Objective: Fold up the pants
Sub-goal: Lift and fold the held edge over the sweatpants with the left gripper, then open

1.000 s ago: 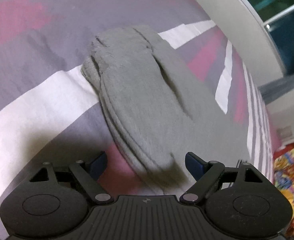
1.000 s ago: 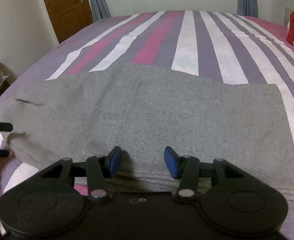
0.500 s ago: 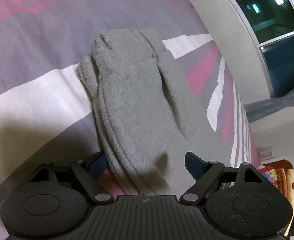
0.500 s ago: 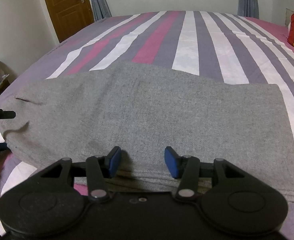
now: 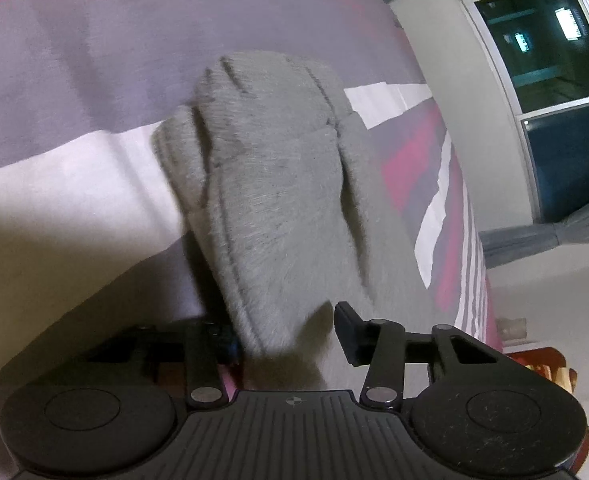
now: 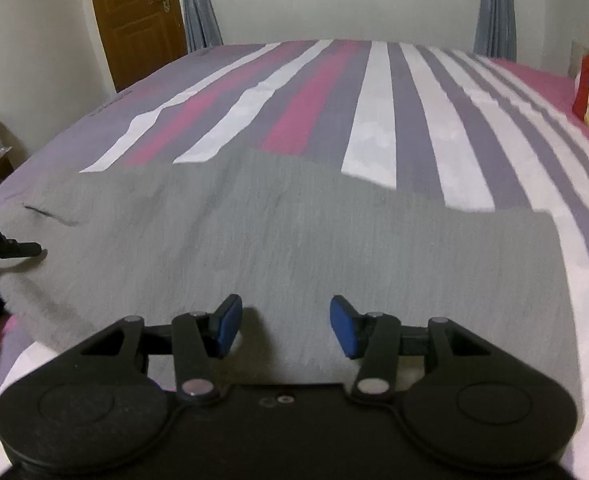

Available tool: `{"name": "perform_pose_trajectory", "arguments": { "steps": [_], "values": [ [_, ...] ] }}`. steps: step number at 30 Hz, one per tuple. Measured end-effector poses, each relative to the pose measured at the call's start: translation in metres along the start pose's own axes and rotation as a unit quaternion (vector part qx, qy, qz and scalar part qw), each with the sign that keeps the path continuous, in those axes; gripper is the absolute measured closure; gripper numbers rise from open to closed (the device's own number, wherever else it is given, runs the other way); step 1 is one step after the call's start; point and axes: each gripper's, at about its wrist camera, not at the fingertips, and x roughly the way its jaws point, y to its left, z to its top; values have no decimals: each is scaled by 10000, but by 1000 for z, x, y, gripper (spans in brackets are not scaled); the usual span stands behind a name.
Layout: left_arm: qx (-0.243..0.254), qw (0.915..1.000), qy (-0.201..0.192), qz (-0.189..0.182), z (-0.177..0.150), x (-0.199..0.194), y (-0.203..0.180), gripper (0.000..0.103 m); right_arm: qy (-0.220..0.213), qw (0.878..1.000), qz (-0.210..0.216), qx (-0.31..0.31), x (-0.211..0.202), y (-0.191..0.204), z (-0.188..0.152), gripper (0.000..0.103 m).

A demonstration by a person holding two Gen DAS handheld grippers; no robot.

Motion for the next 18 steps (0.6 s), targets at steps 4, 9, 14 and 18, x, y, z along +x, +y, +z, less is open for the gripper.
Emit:
{"name": "perform_pose_trajectory", "arguments": {
  "steps": [4,9,14,18],
  "values": [
    [55,10000,-58,12,2,10,-7,58,116,9999,-49,17,13,1,4,53],
    [303,9990,-258,181,1,1,-23,81,162,9998,-71,21,25,0,-4,53],
    [2026,9761,-776,138,-16,-26,-102,81,170,9998,58,74,24,-5,-3,53],
    [3268,9425,-675,-208,-44,-27,-174,81,81,9989,234,403,14,-15,-1,53]
  ]
}}
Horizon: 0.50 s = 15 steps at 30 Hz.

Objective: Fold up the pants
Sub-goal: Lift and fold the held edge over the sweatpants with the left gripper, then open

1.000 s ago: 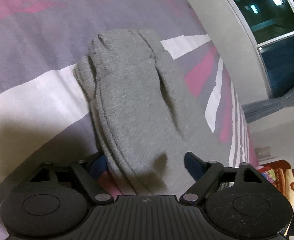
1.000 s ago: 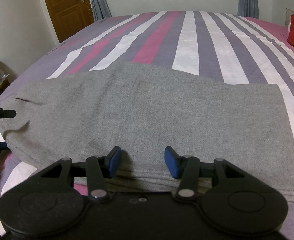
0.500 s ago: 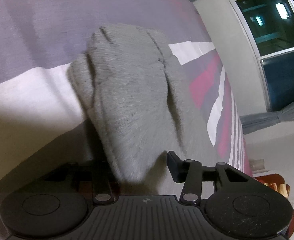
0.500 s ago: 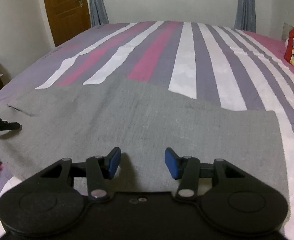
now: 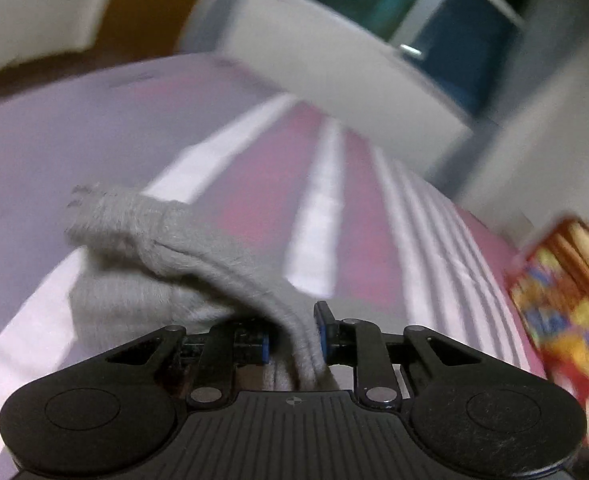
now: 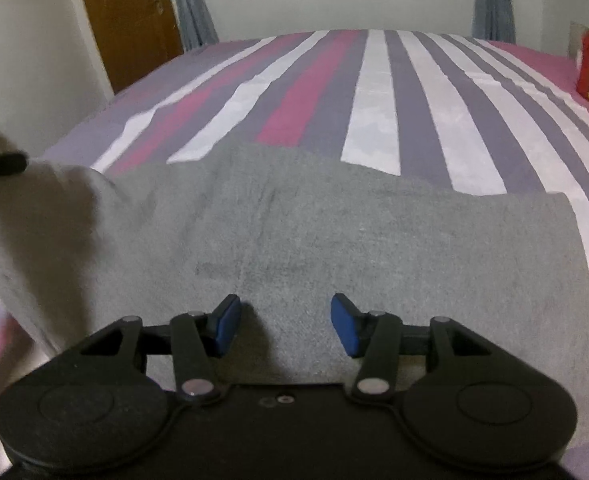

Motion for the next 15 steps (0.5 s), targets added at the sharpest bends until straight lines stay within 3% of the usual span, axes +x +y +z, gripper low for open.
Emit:
{"name": "perform_pose_trajectory", "arguments": {
  "steps": [4,6,8,9,12,15],
  "values": [
    [905,9936,280,-608,-10,18,-76,82,-159,9992,27,364,-19,-21,-1,53],
    [1340,9847,579,-948,-28,27,-112,82,-205,9988,-38,447,-29,-34,-3,53],
    [1834,9707,939,-1235,-55,36,-150,82,-245,9977,-117,614,-42,-51,-7,53],
    [2132,9611,1186,-1298,-72,43,-169,81,-262,9970,-150,708,-48,-61,-9,53],
    [2752,9432,1558,-1014,-109,54,-201,74,-293,9940,-237,1026,-62,-90,-18,52],
    [2793,9398,1713,-965,-117,49,-210,72,-311,9901,-171,1357,-69,-111,-26,51]
  ]
}}
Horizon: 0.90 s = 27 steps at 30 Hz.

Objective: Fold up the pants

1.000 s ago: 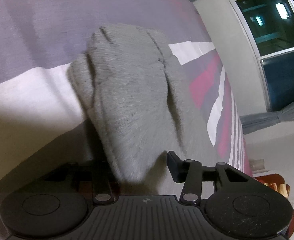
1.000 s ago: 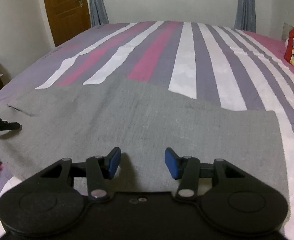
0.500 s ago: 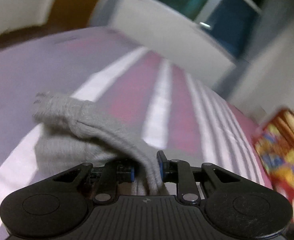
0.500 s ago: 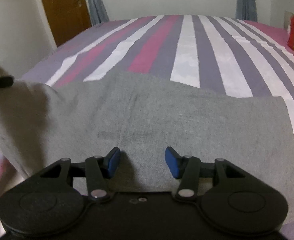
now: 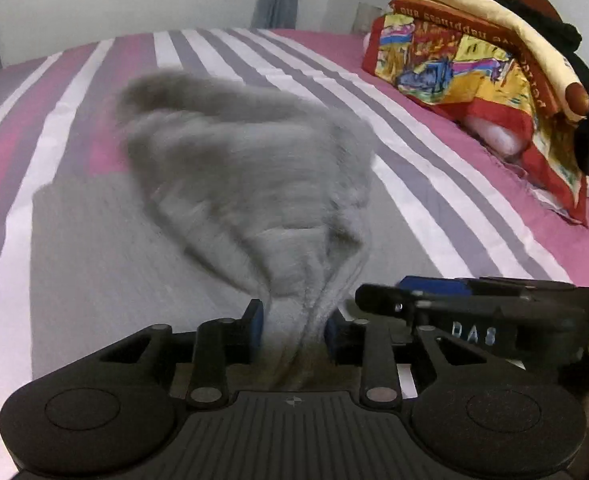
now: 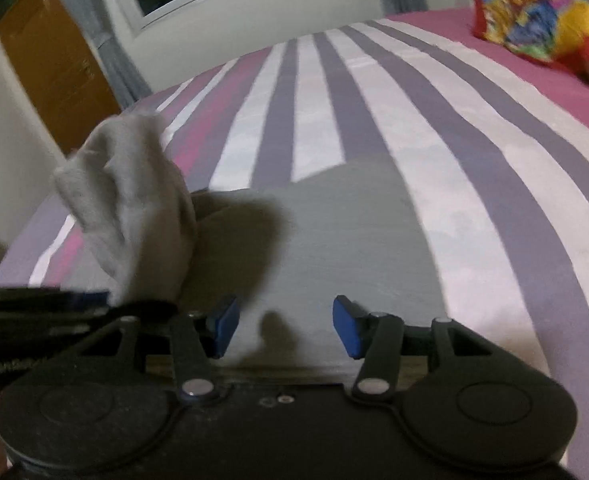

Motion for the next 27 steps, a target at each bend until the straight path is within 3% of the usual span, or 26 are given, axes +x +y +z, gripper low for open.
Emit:
{"name": "perform_pose_trajectory", "arguments": {
  "steps": [4,7,9,12,15,19,21,25,27],
  "values": [
    [-79,9999,-54,-69,4,-21,-6,71,20,9995,241,210,-3,-9,-2,49],
    [-334,9992,-227,-13,2,-37,16,69,-75,9988,378,288,-7,-5,-2,39],
    [-639,9974,-329,68,2,-46,31,65,-73,9984,459,336,-11,-6,-4,38],
    [-958,9942,-352,349,-7,-44,51,53,-46,9981,514,349,-11,-5,-2,38],
    [-1328,9895,-204,529,-24,-39,71,52,-2,9969,608,494,-6,-4,2,36],
    [-1817,9822,-89,460,-51,-24,90,52,160,9938,683,866,14,-6,12,36],
    [-1955,9797,-149,409,-57,-23,94,52,178,9923,688,1016,24,-7,17,46],
    [-1940,9801,-142,398,-60,-24,100,52,152,9882,610,1396,38,-11,21,50],
    [-1912,9803,-146,476,-59,-24,99,52,-21,9918,530,1166,30,-2,20,59]
  ]
}}
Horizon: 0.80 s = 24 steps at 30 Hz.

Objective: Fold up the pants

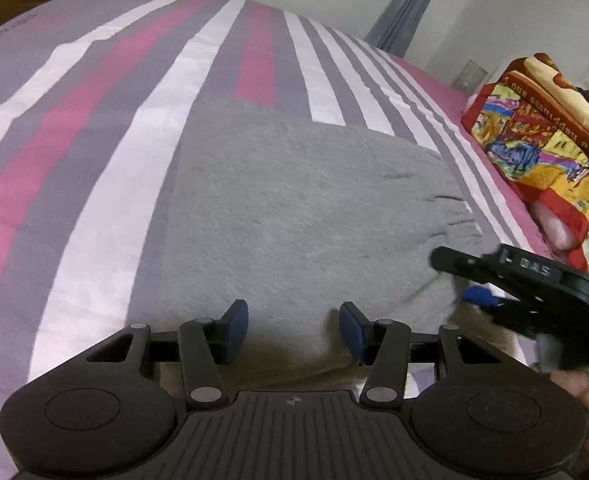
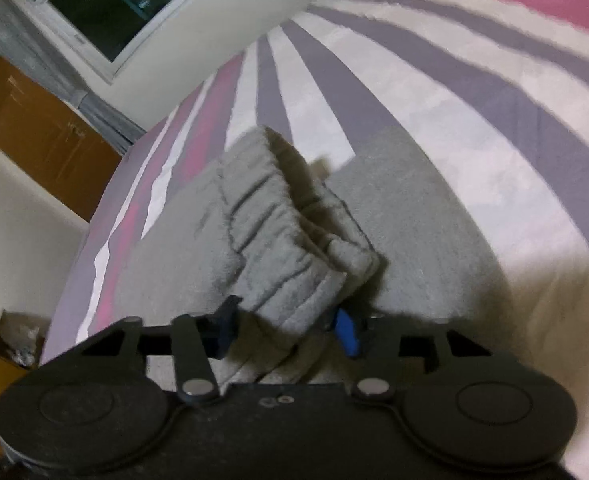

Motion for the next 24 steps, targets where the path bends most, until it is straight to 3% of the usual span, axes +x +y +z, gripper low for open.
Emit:
{"name": "perform_pose_trajectory", "arguments": {
  "steps": [3,7,11,13,16,19,22,24],
  "values": [
    [45,9999,-100,114,1,-3,-4,52,-436,9976,34,-544,-26,21,-5,62],
    [100,9998,-179,-23,2,-11,-12,52,-771,9938,111,-795,-57,25,-4,62],
    [247,9995,-44,-205,2,-6,-28,52,-738,9955,-95,-588,-66,-3,-5,62],
    [436,9990,60,-87,-1,2,-37,51,-429,9981,-235,-365,-55,-22,-9,61],
    [561,9984,101,-17,-2,8,-44,46,-212,9985,-425,-290,-45,-36,-19,54],
    [496,9987,122,-61,1,4,-46,44,-369,9973,-531,-357,-57,-31,-21,39],
    [347,9993,79,-77,5,-2,-42,44,-758,9919,-619,-806,-77,-16,-17,42],
    [308,9995,8,-38,9,-5,-41,44,-941,9883,-624,-1029,-85,-6,-14,50]
  ]
}}
